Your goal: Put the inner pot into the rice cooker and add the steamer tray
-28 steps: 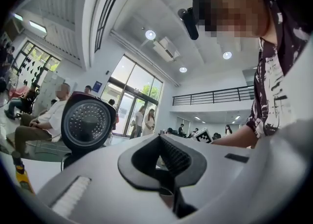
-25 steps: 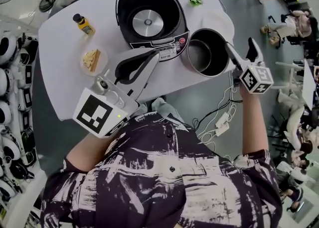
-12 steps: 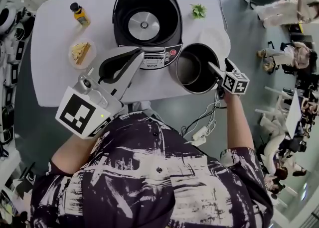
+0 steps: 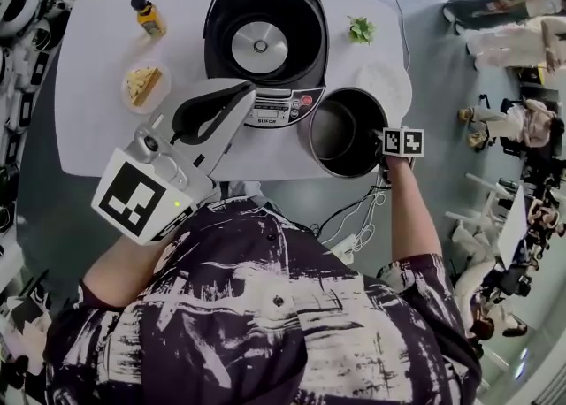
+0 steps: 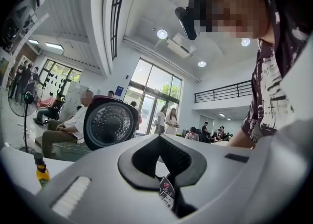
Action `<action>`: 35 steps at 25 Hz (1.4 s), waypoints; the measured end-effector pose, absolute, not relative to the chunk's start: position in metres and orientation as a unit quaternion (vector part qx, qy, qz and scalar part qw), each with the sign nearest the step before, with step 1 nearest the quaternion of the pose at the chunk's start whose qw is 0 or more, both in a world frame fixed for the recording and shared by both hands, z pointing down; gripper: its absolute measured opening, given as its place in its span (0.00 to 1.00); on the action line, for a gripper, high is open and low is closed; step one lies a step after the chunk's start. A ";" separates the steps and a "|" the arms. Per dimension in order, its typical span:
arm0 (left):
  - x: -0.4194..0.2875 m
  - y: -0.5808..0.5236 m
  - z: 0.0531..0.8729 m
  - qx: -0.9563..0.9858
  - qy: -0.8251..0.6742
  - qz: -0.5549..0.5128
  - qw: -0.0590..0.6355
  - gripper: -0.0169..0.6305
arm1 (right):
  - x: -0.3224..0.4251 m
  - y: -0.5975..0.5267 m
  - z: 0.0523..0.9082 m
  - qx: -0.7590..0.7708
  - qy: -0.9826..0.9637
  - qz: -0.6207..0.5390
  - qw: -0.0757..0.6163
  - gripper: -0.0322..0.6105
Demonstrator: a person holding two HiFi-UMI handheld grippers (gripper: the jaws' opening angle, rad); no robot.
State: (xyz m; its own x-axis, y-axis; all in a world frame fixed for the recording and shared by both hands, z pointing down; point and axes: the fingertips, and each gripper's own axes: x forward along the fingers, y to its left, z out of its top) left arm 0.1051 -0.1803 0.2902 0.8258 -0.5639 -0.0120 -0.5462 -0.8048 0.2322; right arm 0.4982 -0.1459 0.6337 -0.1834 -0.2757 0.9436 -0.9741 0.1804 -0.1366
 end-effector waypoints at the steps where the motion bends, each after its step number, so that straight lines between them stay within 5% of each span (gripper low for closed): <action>1: 0.104 -0.181 0.290 0.948 -0.295 -0.040 0.109 0.03 | 0.500 -0.146 0.636 0.483 -0.639 0.425 0.422 0.07; 6: 0.100 -0.182 0.289 0.946 -0.302 -0.042 0.108 0.03 | 0.499 -0.148 0.640 0.473 -0.616 0.442 0.449 0.05; 14: 0.093 -0.182 0.286 0.946 -0.300 -0.051 0.109 0.03 | 0.501 -0.140 0.609 0.483 -0.618 0.496 0.373 0.05; 24: 0.098 -0.171 0.275 0.954 -0.272 -0.077 0.104 0.03 | 0.510 -0.202 0.442 0.516 -0.679 0.435 0.289 0.06; 35: 0.071 -0.157 0.267 0.952 -0.274 -0.091 0.101 0.03 | 0.337 -0.319 0.382 0.446 -0.762 0.388 0.265 0.06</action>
State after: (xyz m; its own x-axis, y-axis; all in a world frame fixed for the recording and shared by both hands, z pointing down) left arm 0.0706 -0.1567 0.2674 0.8327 -0.5410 -0.1181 -0.5041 -0.8288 0.2428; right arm 0.3370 -0.3195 0.3819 -0.4617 -0.4747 0.7493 -0.8852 0.3013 -0.3546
